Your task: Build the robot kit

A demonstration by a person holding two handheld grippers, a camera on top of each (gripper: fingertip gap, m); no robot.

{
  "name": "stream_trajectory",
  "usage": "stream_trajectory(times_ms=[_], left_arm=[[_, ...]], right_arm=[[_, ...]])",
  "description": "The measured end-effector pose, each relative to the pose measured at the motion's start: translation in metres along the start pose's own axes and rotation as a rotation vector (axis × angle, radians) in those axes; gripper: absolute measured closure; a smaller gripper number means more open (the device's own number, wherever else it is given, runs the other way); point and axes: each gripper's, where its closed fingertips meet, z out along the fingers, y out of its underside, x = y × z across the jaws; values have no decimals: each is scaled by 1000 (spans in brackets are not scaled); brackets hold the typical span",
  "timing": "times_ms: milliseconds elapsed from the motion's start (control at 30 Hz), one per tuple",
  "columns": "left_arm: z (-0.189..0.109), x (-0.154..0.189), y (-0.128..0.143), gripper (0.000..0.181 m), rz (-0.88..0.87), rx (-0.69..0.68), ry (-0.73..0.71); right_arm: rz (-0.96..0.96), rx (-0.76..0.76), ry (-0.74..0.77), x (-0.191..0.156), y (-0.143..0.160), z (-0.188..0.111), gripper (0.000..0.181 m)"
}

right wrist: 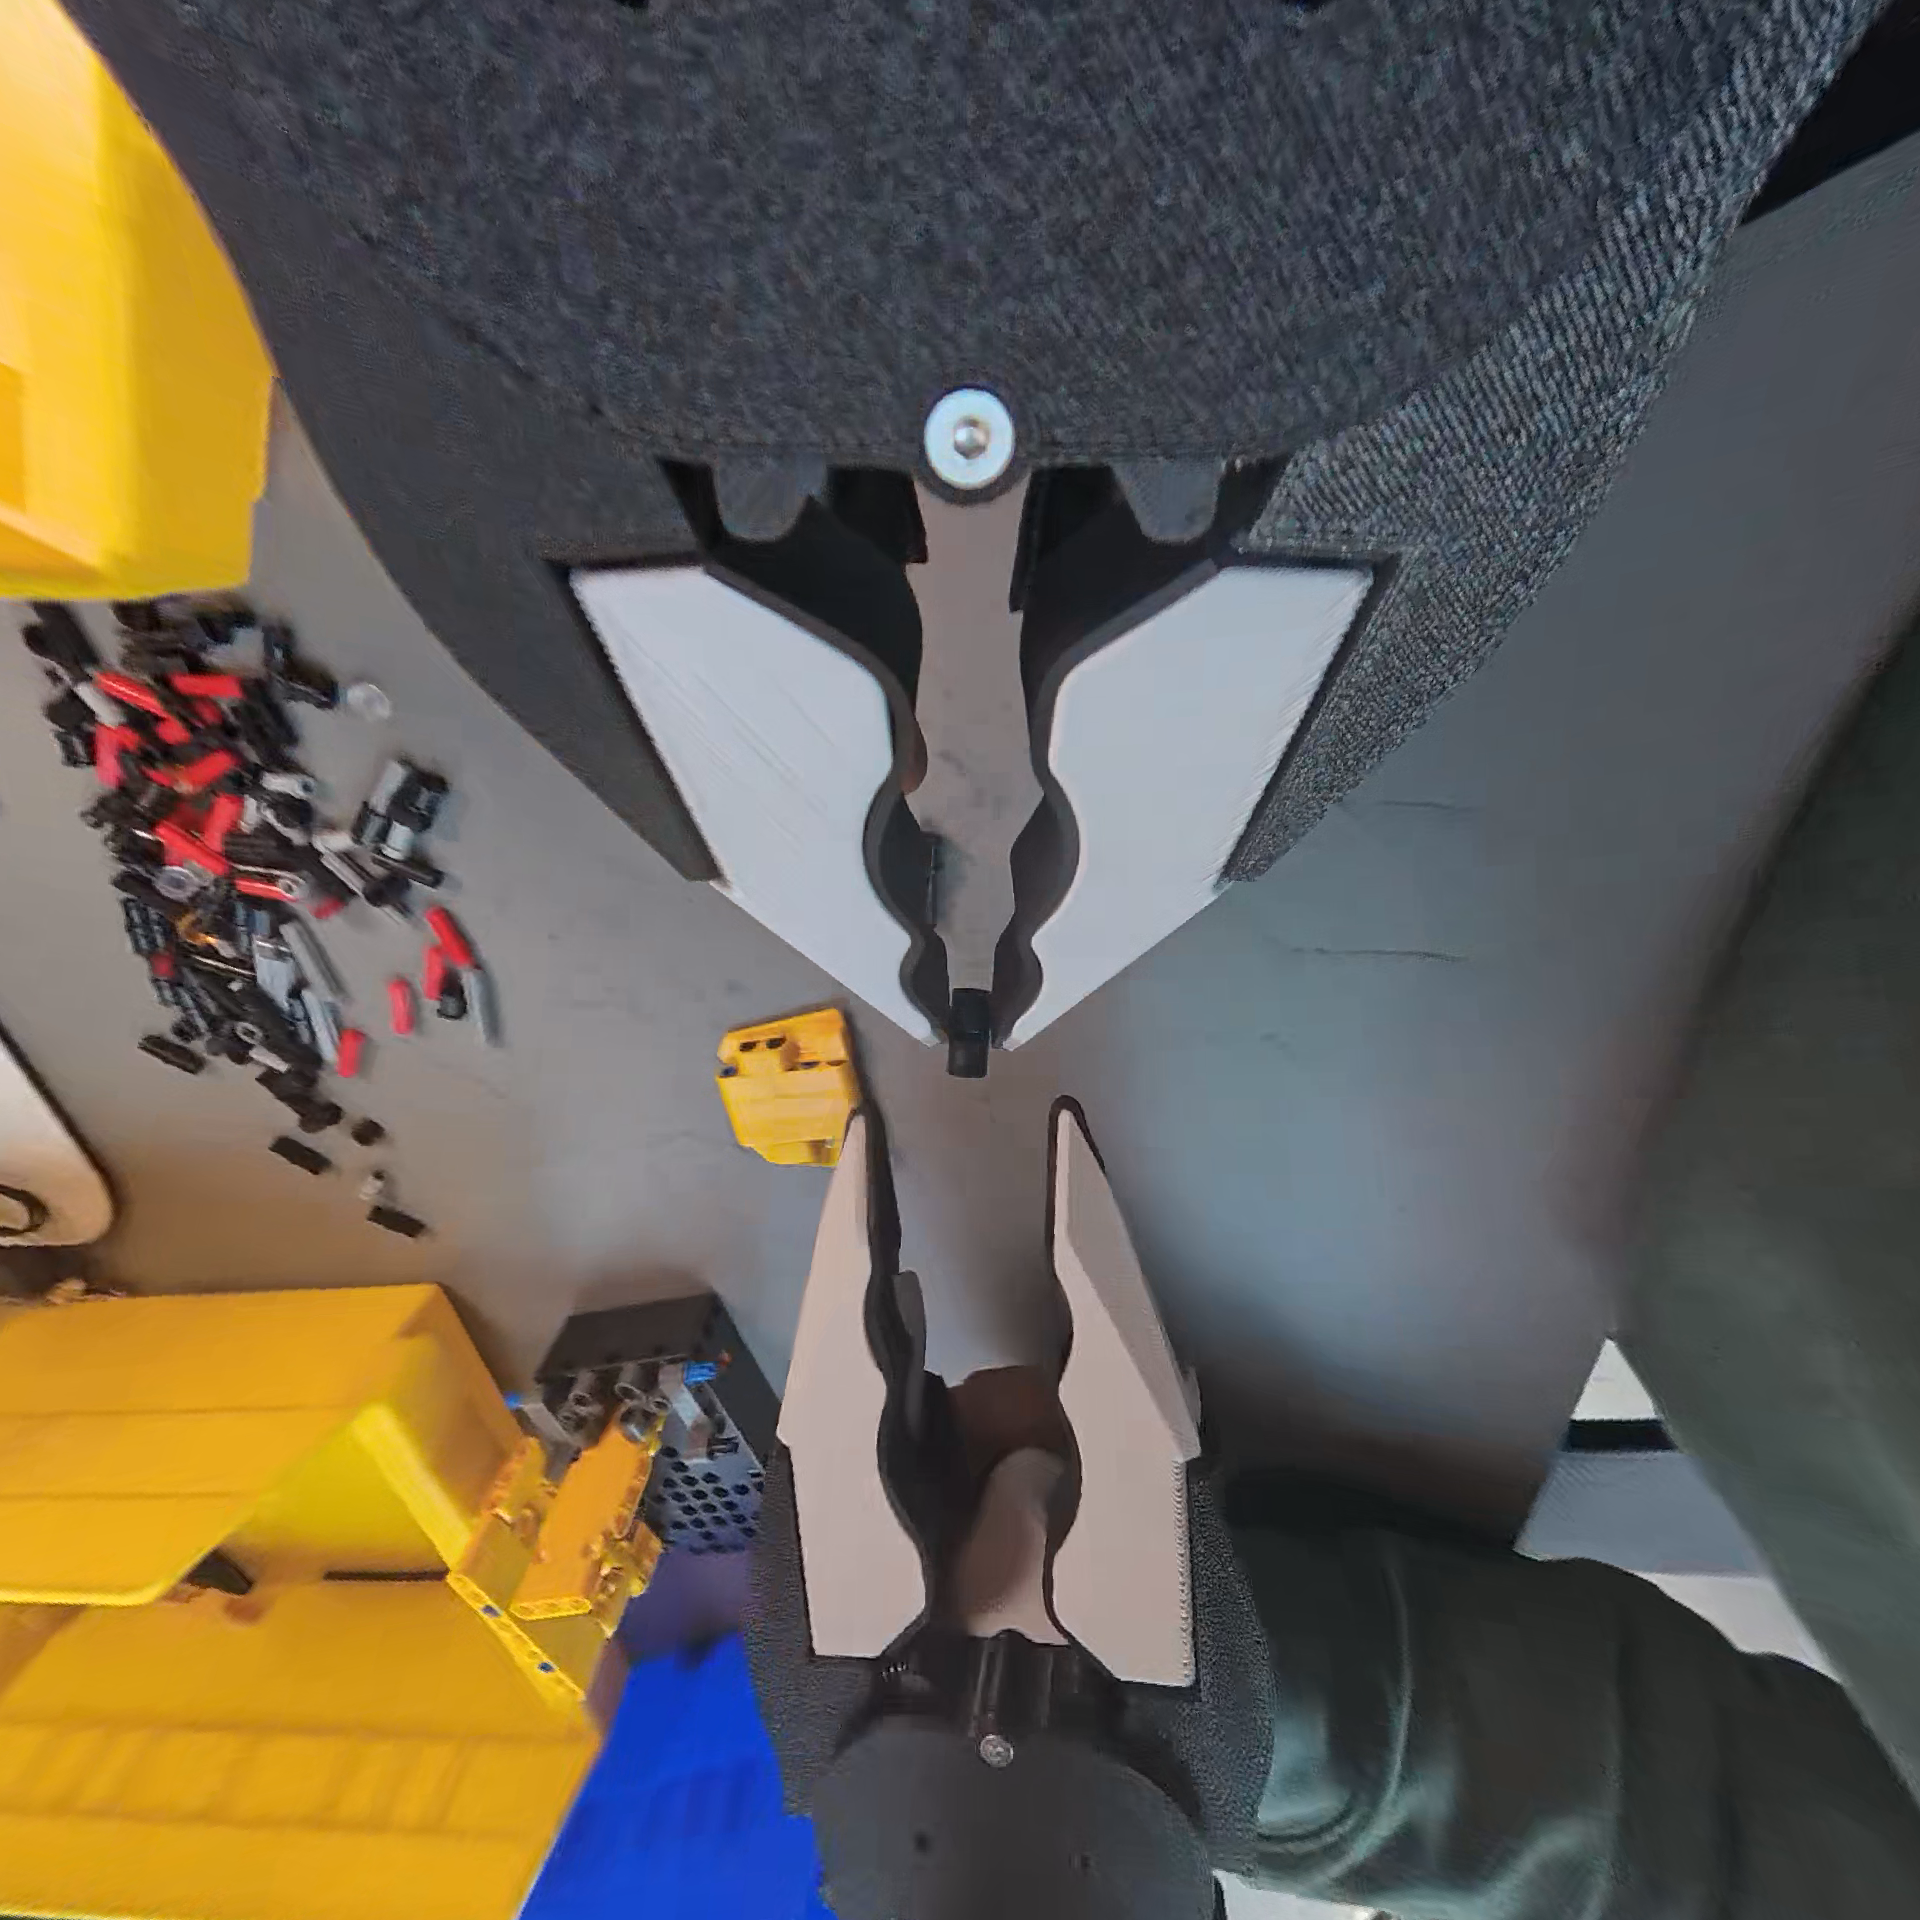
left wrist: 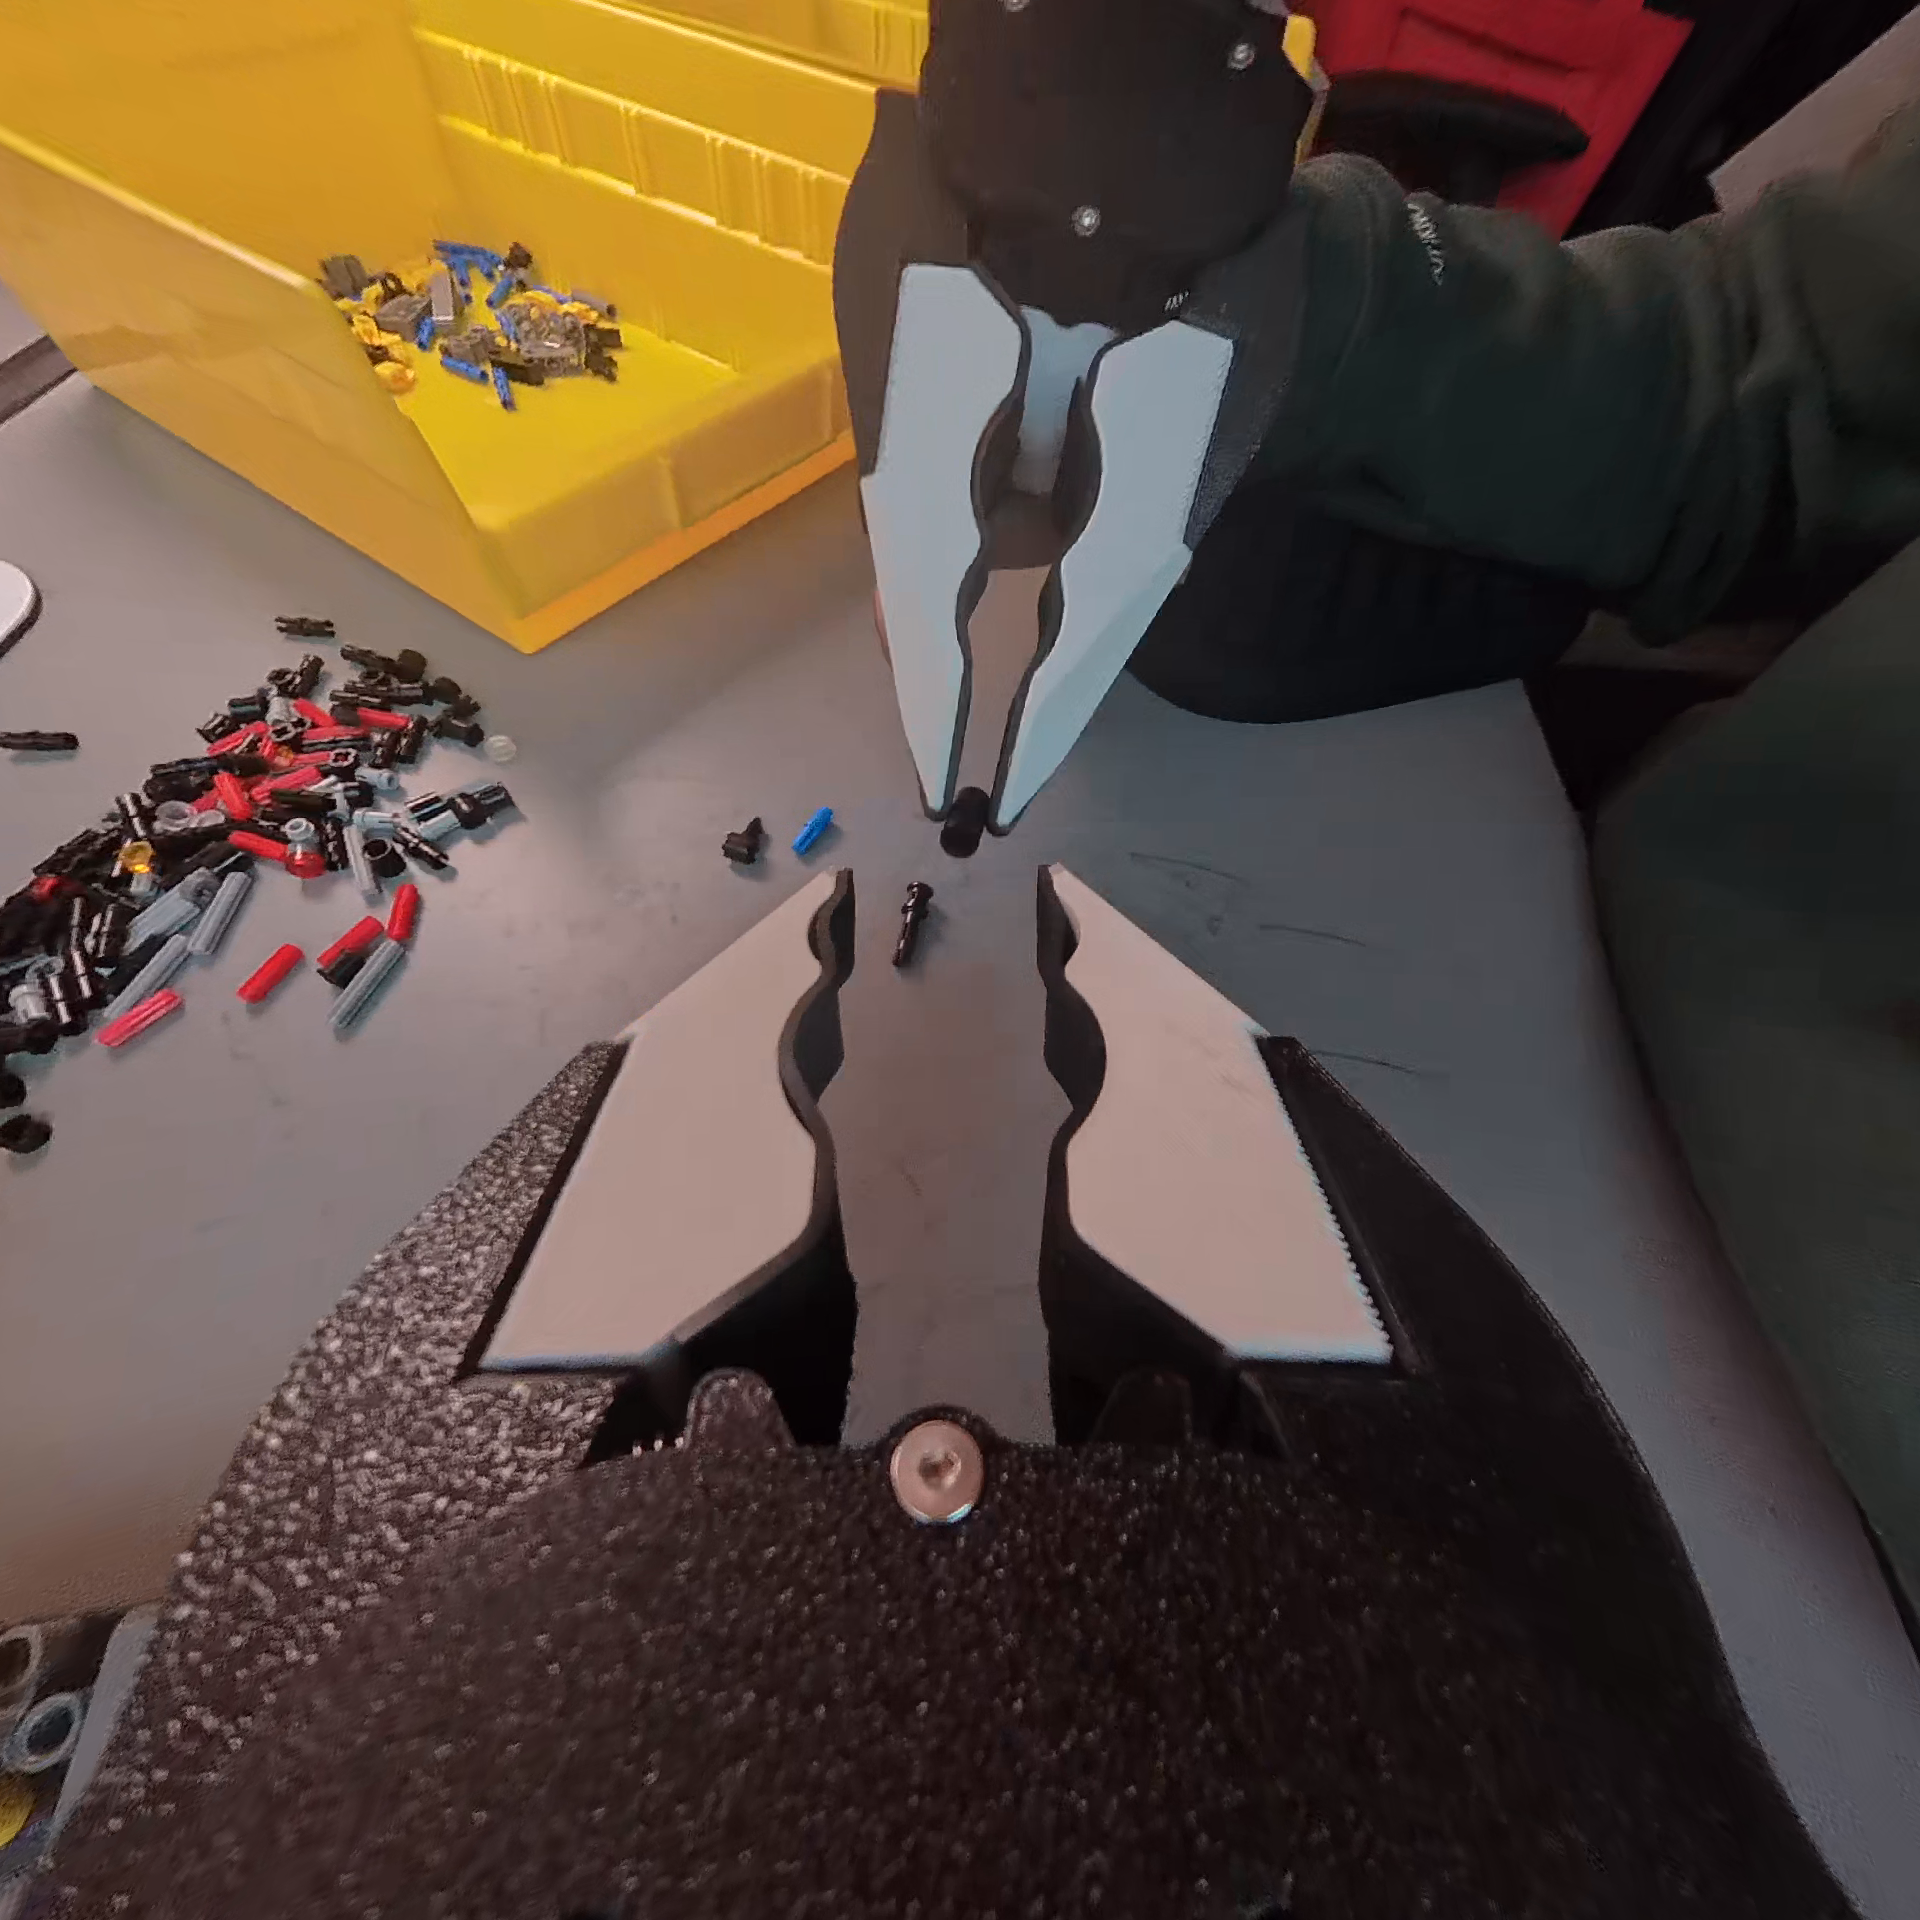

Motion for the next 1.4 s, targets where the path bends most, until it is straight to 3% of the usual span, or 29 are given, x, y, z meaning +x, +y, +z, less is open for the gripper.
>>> stream_trajectory(times_ms=[133, 500, 1033, 1400], left_arm=[[3, 10, 8, 156, 37, -43, 37], [5, 12, 13, 175, 16, -68, 52], [-10, -1, -5, 175, -79, 58, 32], [-6, 3, -2, 175, -61, 48, 43]], right_arm=[[3, 25, -67, -13, -4, 10, 174], [-13, 0, -46, -11, 2, 12, 174], [-10, 67, 27, 4, -6, 6, 170], [-7, 100, 9, 1, -11, 6, 174]])
